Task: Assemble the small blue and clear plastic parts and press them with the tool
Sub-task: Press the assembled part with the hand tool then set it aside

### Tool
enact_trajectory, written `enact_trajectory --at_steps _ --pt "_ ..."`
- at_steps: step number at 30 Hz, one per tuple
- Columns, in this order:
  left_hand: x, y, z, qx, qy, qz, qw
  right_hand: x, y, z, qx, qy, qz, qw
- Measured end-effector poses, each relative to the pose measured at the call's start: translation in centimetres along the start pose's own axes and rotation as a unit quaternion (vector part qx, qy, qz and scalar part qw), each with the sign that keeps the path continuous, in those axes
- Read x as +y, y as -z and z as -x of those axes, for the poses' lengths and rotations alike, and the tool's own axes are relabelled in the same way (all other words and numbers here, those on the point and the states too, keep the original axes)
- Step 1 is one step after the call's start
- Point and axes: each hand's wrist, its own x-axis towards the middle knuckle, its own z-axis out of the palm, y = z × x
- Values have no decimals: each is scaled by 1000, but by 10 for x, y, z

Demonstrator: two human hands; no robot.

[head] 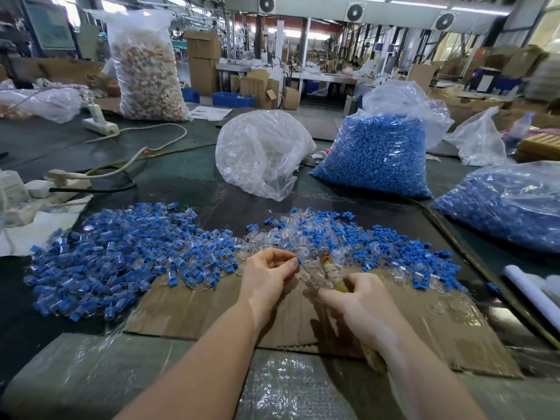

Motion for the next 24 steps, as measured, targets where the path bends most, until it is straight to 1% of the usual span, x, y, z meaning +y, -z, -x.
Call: enact_trajectory --at_steps 2,4,6,8,10,12,15,17,21,24 --pt "3 0 0 17 -20 -5 1000 10 6 -2 54 10 84 995" --pt "9 5 -3 57 -90 -96 990 18 14 -2 110 20 174 978" --pt "18 18 -10 103 -168 -224 955 27 20 -4 142 17 231 962" --pt "26 38 -19 157 -211 -323 909 37 24 -6 162 3 264 951" --pt "30 62 -28 209 -221 -396 866 46 26 -7 177 -10 279 944" --pt "28 81 -35 230 -209 -447 839 52 26 -8 183 -19 297 937" --pt "22 94 -38 235 -172 -509 810 58 23 -9 189 -21 326 926" --pt "21 93 -37 235 -164 -535 795 60 21 -9 200 -17 344 917" --pt "20 80 -33 192 -204 -542 792 62 17 -10 211 -13 372 904" --pt "21 71 -30 145 -201 -574 780 64 16 -9 215 -14 380 900"
